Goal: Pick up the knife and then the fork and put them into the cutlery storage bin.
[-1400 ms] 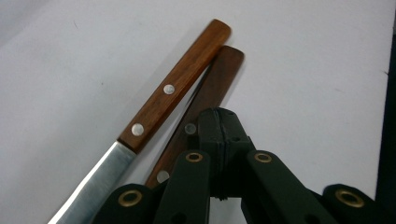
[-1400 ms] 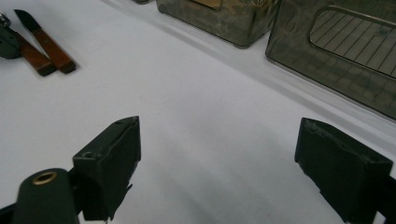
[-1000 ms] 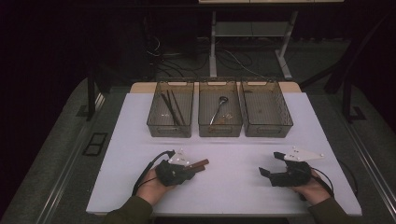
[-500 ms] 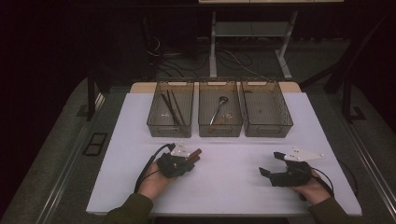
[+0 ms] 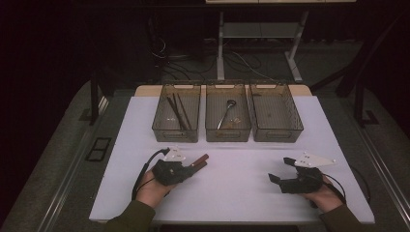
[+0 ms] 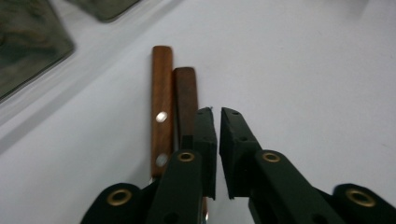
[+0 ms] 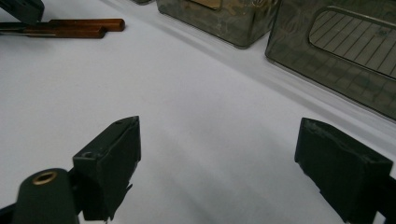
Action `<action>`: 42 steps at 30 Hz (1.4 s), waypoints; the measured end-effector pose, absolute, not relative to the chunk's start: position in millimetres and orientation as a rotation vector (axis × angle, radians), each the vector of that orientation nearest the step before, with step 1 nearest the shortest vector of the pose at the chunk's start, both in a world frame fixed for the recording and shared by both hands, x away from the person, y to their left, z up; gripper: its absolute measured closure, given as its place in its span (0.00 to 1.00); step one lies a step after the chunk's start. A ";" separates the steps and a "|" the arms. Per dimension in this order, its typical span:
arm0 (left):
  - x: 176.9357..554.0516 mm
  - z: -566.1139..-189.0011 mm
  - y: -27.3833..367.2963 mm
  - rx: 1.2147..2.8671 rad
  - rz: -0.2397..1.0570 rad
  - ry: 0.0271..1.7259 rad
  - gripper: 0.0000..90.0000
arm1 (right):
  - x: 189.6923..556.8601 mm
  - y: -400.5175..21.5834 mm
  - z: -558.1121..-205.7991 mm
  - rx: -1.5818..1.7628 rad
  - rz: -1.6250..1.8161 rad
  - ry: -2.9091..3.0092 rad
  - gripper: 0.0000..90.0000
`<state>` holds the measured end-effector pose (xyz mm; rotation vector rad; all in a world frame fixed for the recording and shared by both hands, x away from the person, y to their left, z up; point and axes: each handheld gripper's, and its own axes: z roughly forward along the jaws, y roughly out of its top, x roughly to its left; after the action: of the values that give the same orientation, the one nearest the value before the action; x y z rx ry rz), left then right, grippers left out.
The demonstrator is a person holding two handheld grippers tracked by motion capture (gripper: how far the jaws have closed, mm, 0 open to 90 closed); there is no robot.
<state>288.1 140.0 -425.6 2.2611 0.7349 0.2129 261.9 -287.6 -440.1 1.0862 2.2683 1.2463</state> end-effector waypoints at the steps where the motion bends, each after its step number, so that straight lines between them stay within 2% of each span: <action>1: 286.5 -425.7 144.0 2.261 0.218 0.743 0.88 | 261.9 -287.6 -440.1 1.086 1.246 2.268 0.16; 6: 281.6 -429.1 151.9 2.260 0.222 0.764 0.81 | 262.1 -287.2 -440.3 1.079 1.245 2.270 0.16; 11: 281.5 -434.4 146.5 2.297 0.226 0.759 0.78 | 261.6 -287.3 -440.0 1.083 1.245 2.269 0.16; 19: 281.3 -439.7 142.0 2.339 0.200 0.745 0.79 | 261.8 -287.2 -440.2 1.078 1.245 2.271 0.16; 28: 279.4 -438.7 137.0 2.387 0.239 0.701 0.80 | 262.4 -287.0 -440.4 1.074 1.256 2.270 0.16; 32: 282.0 -438.9 137.8 2.390 0.215 0.676 0.85 | 261.9 -286.1 -439.9 1.081 1.266 2.284 0.16; 42: 285.4 -435.9 135.7 2.421 0.194 0.656 0.86 | 263.9 -286.2 -440.3 1.064 1.284 2.322 0.16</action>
<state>285.4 135.7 -435.9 2.4213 0.6555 0.1937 263.9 -286.2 -440.3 1.0643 2.3220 1.2843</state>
